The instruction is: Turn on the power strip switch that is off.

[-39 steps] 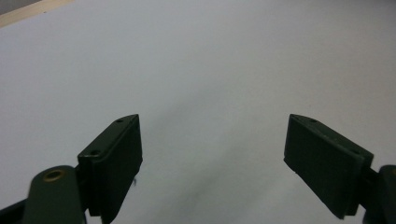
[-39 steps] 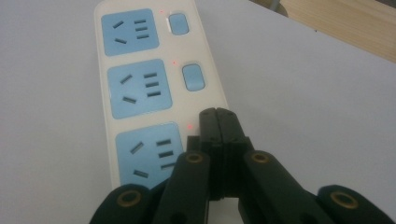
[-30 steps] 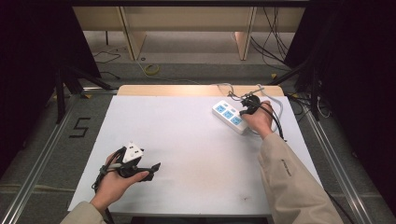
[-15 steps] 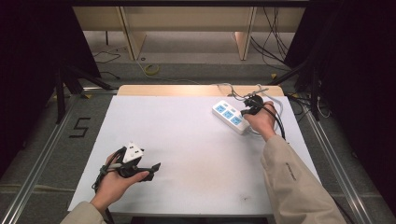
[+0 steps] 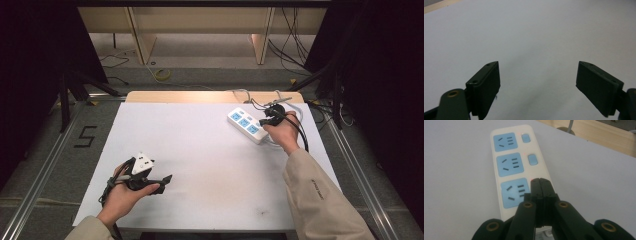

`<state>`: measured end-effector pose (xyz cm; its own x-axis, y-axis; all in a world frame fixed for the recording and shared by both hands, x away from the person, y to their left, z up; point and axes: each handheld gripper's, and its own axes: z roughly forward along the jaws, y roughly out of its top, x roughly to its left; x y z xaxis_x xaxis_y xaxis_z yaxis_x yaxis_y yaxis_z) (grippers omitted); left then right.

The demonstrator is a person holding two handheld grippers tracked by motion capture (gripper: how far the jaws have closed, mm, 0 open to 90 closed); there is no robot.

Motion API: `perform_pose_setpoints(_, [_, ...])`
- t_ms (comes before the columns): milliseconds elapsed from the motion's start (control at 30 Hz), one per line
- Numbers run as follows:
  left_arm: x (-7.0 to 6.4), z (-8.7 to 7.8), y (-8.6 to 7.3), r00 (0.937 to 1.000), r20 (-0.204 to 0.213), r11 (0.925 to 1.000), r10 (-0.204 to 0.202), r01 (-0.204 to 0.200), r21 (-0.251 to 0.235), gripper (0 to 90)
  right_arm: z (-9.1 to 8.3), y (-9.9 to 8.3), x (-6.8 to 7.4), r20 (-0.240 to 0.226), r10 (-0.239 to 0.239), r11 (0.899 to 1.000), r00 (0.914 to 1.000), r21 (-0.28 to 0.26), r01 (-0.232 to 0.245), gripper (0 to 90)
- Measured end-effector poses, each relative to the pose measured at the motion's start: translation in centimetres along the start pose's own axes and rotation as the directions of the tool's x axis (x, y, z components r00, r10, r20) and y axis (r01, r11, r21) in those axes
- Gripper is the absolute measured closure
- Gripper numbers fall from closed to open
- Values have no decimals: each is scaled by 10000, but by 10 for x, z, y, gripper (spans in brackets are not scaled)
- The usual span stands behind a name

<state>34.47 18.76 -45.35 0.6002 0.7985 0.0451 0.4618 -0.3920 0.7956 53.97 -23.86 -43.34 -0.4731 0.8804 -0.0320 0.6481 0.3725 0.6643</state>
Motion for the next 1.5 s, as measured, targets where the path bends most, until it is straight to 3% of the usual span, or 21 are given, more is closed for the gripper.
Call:
perform_pose_setpoints(967, [0,-1,0,10000,-13,10000,-36,36,25,191,-27,-23,18,-482,-232,9983,9986,-554,205,900])
perform_pose_setpoints(1500, [0,-1,0,10000,-32,10000,-86,86,-5,193,-46,-32,32,-777,-610,9950,9951,-841,544,900])
